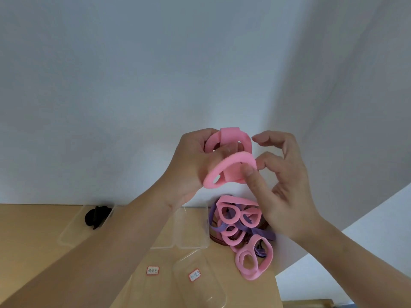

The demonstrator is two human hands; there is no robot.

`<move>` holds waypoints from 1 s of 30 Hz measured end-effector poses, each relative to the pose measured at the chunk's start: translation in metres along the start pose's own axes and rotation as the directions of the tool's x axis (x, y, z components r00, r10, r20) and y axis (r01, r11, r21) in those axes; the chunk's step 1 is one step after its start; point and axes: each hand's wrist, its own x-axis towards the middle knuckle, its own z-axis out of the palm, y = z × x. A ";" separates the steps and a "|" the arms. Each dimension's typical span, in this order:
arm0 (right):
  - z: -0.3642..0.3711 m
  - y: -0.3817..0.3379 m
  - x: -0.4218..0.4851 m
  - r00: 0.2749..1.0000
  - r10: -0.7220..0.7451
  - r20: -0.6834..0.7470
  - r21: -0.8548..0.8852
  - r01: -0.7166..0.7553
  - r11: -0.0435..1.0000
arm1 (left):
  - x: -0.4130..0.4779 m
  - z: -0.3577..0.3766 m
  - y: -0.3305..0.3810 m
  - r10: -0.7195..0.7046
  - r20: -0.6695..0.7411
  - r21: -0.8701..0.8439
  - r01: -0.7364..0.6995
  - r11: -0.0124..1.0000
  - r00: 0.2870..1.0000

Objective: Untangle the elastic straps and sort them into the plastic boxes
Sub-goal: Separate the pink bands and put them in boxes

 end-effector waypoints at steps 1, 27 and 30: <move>0.002 -0.002 0.002 0.995 0.100 0.010 0.050 -0.101 0.994 | -0.002 0.002 0.001 -0.002 0.005 -0.010 0.002 1.000 1.000; 0.008 -0.006 0.014 0.954 0.298 -0.013 0.392 -0.270 0.880 | -0.008 -0.006 -0.003 -0.025 -0.110 -0.181 0.004 0.983 0.994; 0.009 -0.007 0.016 0.960 0.278 -0.030 0.321 -0.254 0.912 | -0.013 0.002 -0.004 0.109 -0.156 -0.003 -0.111 0.994 0.982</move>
